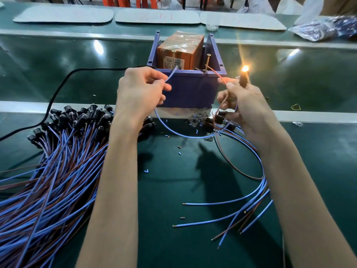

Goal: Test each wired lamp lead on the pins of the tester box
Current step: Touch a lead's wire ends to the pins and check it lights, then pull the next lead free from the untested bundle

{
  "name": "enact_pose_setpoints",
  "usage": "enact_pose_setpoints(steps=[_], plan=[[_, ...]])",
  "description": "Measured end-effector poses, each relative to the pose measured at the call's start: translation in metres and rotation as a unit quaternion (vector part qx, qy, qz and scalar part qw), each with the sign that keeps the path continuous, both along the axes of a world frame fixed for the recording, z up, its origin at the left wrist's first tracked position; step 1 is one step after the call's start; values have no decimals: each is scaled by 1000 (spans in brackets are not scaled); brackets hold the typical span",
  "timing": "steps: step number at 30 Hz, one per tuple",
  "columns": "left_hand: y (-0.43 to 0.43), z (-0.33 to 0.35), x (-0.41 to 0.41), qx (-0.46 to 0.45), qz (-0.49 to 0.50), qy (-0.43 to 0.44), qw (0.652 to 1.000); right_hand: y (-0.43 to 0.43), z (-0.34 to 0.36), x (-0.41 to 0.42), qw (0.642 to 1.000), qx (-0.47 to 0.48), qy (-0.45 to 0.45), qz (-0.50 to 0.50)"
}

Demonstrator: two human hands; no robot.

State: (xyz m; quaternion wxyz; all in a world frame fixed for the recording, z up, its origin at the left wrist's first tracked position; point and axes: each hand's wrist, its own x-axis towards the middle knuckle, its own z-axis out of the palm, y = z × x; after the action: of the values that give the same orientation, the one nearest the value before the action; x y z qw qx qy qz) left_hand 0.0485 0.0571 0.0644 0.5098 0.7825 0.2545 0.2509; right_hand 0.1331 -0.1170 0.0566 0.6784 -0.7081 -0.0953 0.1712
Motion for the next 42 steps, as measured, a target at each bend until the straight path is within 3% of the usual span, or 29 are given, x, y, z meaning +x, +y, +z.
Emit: enact_pose_setpoints(steps=[3, 6, 7, 10, 13, 16, 19, 24, 28, 34, 42], plan=[[5, 10, -17, 25, -192, 106, 975, -10, -2, 6, 993, -95, 11, 72], [4, 21, -35, 3, -385, 239, 891, -21, -13, 9, 953, -264, 18, 145], [4, 22, -37, 3, -398, 262, 879, -25, -17, 12, 936, -318, 10, 153], [1, 21, -31, 17, -356, 286, 889, -33, -26, 25, 901, -407, -74, 133], [-7, 11, -15, 137, -335, 322, 875, -39, -27, 31, 893, -403, -165, 115], [-29, 0, 3, 235, -335, 317, 855, -37, -30, 30, 907, -355, -206, 91], [-55, -10, 15, 252, -386, 296, 836, -35, -31, 30, 923, -304, -220, 82], [-88, -24, 25, 276, -445, 335, 784, -39, -32, 33, 941, -254, -217, 59], [-98, -25, 26, 308, -419, 359, 775, -43, -38, 37, 924, -313, -208, 65], [-101, -20, 24, 308, -476, 406, 717, -46, -43, 38, 894, -383, -213, 90], [-93, -28, 24, 332, -424, 392, 746, -43, -48, 38, 899, -379, -187, 118]])
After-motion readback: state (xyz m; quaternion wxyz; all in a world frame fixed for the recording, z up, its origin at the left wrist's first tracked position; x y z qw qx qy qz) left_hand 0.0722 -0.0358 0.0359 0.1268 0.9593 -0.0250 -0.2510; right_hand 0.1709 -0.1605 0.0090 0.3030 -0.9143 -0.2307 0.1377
